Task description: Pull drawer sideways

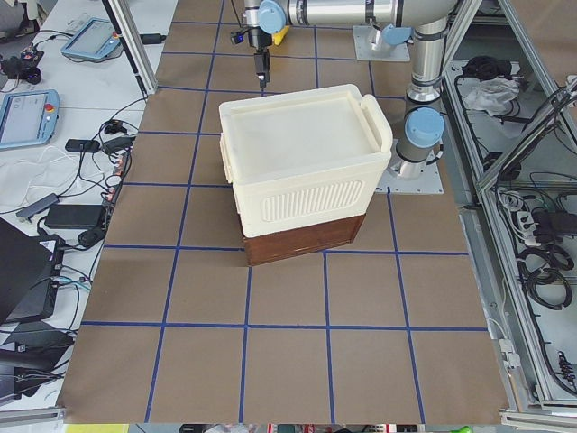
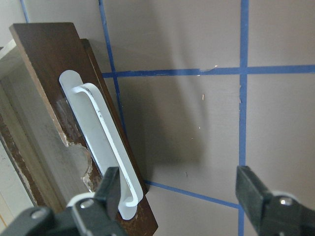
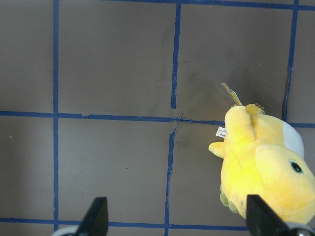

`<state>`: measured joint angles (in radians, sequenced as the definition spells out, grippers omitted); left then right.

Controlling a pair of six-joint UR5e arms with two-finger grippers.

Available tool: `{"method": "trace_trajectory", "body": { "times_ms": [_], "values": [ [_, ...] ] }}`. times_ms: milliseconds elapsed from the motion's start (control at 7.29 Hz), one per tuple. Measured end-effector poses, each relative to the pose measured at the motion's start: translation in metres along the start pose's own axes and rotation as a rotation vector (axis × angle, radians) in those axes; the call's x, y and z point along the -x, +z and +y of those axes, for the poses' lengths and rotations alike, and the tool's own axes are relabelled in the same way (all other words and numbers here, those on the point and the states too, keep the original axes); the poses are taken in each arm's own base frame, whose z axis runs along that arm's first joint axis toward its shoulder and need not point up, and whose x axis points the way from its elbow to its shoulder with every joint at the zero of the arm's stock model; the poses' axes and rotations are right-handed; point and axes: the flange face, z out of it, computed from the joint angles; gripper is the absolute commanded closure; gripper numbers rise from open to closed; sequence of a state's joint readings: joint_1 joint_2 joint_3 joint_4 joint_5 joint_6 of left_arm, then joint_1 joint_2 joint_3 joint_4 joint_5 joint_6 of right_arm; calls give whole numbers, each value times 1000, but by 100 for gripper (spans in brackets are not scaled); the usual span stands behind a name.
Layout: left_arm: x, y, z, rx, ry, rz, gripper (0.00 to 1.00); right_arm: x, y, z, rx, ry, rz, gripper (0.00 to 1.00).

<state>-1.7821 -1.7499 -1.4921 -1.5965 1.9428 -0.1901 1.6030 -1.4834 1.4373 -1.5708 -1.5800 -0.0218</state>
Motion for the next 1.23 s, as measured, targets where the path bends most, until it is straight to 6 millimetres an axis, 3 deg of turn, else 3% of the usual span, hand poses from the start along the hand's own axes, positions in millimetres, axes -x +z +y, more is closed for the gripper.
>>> {"method": "trace_trajectory", "body": {
  "times_ms": [274,411,548,823,1234],
  "values": [
    [26,-50,40,-75,-4,157,15,0,0,0,0,0,0,0],
    [32,-63,56,-97,23,220,16,0,0,0,0,0,0,0],
    [42,-68,63,-110,30,257,16,0,0,0,0,0,0,0],
    [83,-64,61,-122,15,330,16,0,0,0,0,0,0,0],
    [100,-67,72,-145,-16,394,19,0,0,0,0,-1,0,0]
  ]
}}
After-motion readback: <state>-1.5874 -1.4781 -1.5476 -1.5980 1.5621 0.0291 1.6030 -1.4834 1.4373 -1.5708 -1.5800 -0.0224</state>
